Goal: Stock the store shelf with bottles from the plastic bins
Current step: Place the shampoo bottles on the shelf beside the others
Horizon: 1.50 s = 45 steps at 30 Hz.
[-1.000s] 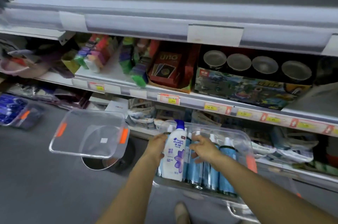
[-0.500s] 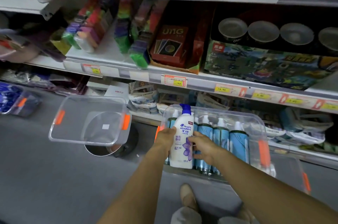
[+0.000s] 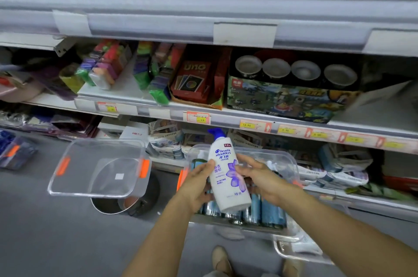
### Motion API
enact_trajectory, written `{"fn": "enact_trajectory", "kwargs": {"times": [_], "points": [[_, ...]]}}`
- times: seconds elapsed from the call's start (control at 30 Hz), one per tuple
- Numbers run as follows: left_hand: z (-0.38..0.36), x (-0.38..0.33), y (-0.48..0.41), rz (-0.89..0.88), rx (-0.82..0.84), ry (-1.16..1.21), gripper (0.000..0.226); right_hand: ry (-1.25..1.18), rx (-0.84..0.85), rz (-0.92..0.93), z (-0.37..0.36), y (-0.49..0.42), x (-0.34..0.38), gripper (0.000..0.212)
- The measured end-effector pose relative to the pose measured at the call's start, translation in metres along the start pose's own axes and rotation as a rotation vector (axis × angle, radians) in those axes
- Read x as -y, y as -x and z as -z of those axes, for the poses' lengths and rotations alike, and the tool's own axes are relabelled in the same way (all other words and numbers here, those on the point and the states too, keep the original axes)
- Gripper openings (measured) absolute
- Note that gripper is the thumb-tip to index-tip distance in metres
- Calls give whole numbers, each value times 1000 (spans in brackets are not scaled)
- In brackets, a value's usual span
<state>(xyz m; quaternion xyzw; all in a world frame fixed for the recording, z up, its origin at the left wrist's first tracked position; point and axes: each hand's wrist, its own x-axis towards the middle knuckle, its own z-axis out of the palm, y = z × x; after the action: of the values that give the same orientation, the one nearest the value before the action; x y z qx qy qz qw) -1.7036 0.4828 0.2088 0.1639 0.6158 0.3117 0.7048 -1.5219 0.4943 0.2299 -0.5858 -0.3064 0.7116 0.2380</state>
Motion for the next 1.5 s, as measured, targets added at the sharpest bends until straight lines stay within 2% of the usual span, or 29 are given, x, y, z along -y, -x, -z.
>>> {"fn": "enact_trajectory", "kwargs": {"times": [0.3, 0.43, 0.5, 0.57, 0.63, 0.73, 0.77, 0.83, 0.97, 1.13, 1.27, 1.4, 1.5], "points": [[-88, -49, 62, -235, 126, -194, 33, 56, 46, 135, 74, 73, 58, 25], [-127, -60, 93, -326, 190, -259, 28, 93, 94, 195, 100, 106, 77, 49], [-146, -65, 107, -369, 233, -316, 32, 131, 111, 234, 116, 124, 85, 39], [-168, -71, 122, -413, 265, -355, 51, 156, 123, 261, 134, 141, 93, 27], [-190, -75, 135, -447, 286, -391, 66, 194, 156, 287, 155, 159, 102, 40], [-222, -83, 151, -494, 327, -466, 56, 279, 203, 329, 186, 181, 117, 77], [-233, -87, 154, -516, 338, -493, 53, 292, 214, 349, 197, 187, 122, 82], [-254, -96, 159, -565, 358, -518, 50, 303, 213, 398, 214, 200, 135, 78], [-297, -120, 168, -675, 386, -465, 57, 316, 99, 536, 240, 228, 166, 50], [-344, -160, 181, -887, 384, -436, 54, 329, -77, 775, 262, 246, 208, 51], [-378, -194, 184, -1026, 405, -415, 54, 310, -188, 947, 277, 250, 241, 42], [-409, -219, 178, -1145, 372, -426, 59, 280, -315, 1057, 289, 247, 266, 51], [-426, -228, 167, -1176, 361, -468, 62, 263, -367, 1085, 298, 239, 277, 50]]}}
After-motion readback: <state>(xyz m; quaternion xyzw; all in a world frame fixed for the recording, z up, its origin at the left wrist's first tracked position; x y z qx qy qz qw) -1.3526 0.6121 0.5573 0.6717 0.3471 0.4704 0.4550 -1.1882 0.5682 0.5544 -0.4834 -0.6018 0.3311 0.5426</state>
